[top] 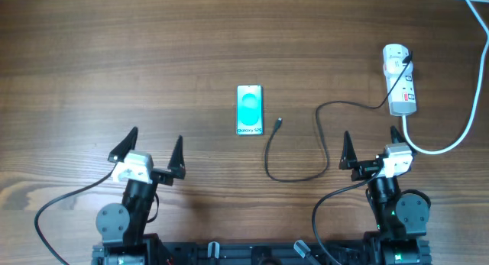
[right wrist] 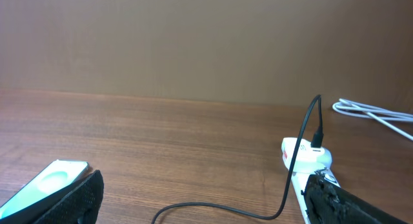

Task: Plug charger to phone and switch on socket
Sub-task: 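Reach the left gripper forward over the light-blue phone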

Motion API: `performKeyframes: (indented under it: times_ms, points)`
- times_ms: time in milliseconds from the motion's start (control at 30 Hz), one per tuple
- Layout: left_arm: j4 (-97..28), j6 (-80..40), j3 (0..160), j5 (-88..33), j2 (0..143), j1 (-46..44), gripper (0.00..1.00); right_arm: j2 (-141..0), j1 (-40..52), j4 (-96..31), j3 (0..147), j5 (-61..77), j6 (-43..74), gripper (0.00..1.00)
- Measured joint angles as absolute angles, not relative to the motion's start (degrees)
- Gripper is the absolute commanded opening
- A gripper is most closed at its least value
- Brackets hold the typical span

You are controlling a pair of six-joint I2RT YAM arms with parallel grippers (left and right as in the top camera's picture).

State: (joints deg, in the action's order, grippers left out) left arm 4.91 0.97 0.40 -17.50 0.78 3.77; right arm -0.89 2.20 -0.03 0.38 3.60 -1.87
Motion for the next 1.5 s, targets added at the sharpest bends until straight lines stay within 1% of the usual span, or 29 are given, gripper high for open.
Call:
performKeyframes:
  times_ms: [67,167,233,333,433,500,567,633,667,733,900,1067,1133,1200,1300,1333,1433,1500]
  points:
    - [9.41,0.67,0.32,-20.25,0.80,3.77,1.00,-0.89,2.20,-0.03,0.38,3.60,-1.87,1.00]
    - [20.56,-2.61,0.45,-23.09,0.75,3.77,1.00,-0.89,2.20,-0.01,0.38,3.60,-1.87,1.00]
    - [24.12,-4.71,1.65,-23.94,0.71,3.77,1.00,-0.89,2.20,-0.03,0.38,3.60,-1.87,1.00]
    - [24.03,-6.96,6.48,-24.53,1.04,3.77,1.00,-0.89,2.20,-0.01,0.38,3.60,-1.87,1.00]
    - [22.72,-8.29,14.76,-24.97,2.79,3.77,1.00,-0.89,2.20,-0.03,0.38,3.60,-1.87,1.00]
    - [6.85,-10.31,25.21,-24.75,6.76,3.77,1.00,-0.89,2.20,-0.03,0.38,3.60,-1.87,1.00]
    - [-11.44,-11.64,36.95,-24.21,13.61,3.77,1.00,-0.89,2.20,-0.03,0.38,3.60,-1.87,1.00]
    - [-22.22,-12.27,45.76,-25.28,20.53,3.77,1.00,-0.89,2.20,-0.05,0.36,3.60,-1.87,1.00]
    - [-27.07,-12.82,51.75,-27.62,26.17,3.77,1.00,-0.89,2.20,-0.03,0.36,3.60,-1.87,1.00]
    - [-31.20,-13.21,57.43,-32.49,32.56,3.77,1.00,-0.89,2.20,-0.03,0.36,3.60,-1.87,1.00]
    - [-32.80,-15.99,62.15,-40.56,41.67,3.77,0.99,-0.89,2.20,-0.03,0.36,3.60,-1.87,1.00]
    - [-37.23,-19.55,63.86,-42.11,49.04,3.16,1.00,-0.89,2.20,-0.03,0.36,3.60,-1.87,1.00]
    - [-38.48,-20.32,65.08,-41.54,53.36,1.34,1.00,-0.89,2.20,-0.03,0.36,3.60,-1.87,1.00]
    - [-42.52,-20.75,67.42,-38.30,57.56,-2.15,1.00,-0.89,2.20,-0.03,0.36,3.60,-1.87,1.00]
    - [-51.35,-21.19,74.54,-27.97,65.49,-10.81,0.99,-0.89,2.20,-0.03,0.36,3.60,-1.87,1.00]
    - [-55.55,-21.41,79.59,-22.52,70.65,-15.33,1.00,-0.89,2.20,-0.03,0.36,3.60,-1.87,1.00]
    - [-65.60,-22.00,89.56,-14.94,81.23,-20.51,1.00,-0.91,2.20,-0.08,0.36,3.60,-1.87,1.00]
    - [-73.08,-22.24,96.88,-12.23,88.97,-22.85,1.00,-0.91,2.20,-0.05,0.36,3.60,-1.87,1.00]
